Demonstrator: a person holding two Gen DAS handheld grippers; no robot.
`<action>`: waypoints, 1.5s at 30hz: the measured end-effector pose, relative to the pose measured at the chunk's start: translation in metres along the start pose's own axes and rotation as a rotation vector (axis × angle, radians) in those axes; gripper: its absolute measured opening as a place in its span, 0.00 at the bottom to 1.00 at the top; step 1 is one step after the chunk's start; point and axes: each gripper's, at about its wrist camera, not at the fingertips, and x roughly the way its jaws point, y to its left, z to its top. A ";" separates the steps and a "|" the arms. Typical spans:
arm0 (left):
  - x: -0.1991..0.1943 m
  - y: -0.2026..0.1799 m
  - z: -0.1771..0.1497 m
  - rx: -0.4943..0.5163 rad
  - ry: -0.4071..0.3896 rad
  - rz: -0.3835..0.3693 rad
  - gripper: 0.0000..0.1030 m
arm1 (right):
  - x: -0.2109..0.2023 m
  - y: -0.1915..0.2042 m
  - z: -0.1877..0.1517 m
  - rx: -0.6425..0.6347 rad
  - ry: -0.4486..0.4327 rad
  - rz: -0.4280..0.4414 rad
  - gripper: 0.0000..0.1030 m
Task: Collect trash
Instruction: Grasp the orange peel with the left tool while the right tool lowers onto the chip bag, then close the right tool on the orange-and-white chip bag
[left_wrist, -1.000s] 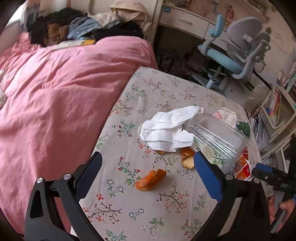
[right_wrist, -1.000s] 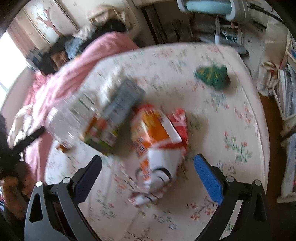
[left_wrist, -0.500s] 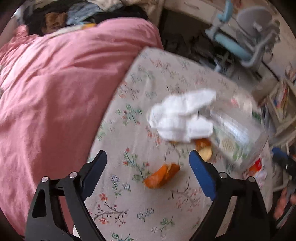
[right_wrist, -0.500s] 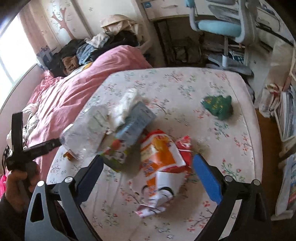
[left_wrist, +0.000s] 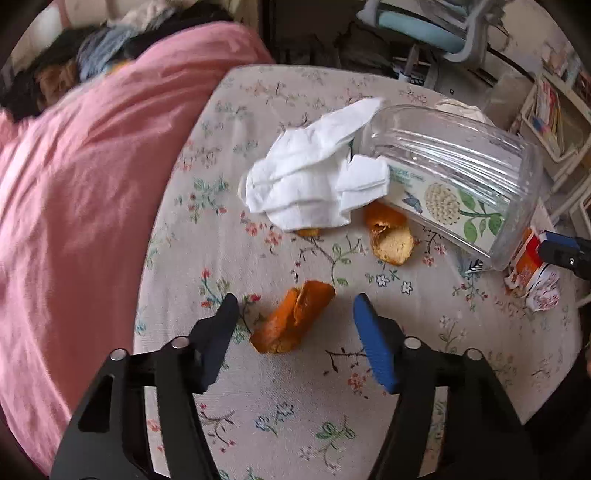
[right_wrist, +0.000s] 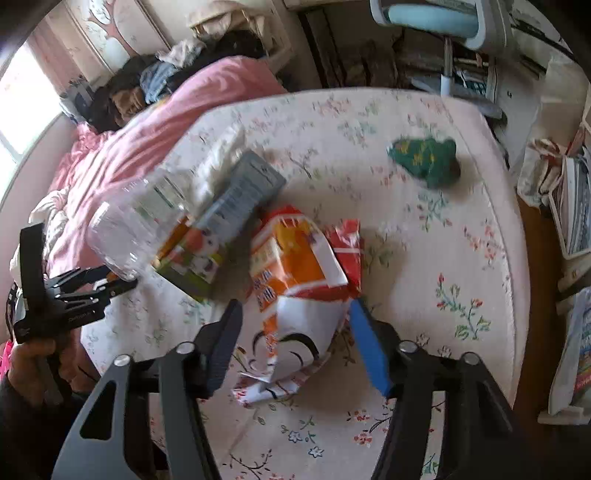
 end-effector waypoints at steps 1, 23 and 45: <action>0.000 -0.002 -0.001 0.012 -0.002 0.005 0.51 | 0.002 0.001 -0.001 -0.007 0.006 -0.010 0.54; -0.027 -0.014 -0.001 0.048 -0.080 -0.078 0.17 | 0.012 0.005 -0.005 -0.026 0.024 -0.035 0.35; -0.033 -0.012 0.001 0.034 -0.108 -0.092 0.17 | 0.013 0.024 -0.003 -0.161 -0.028 -0.167 0.31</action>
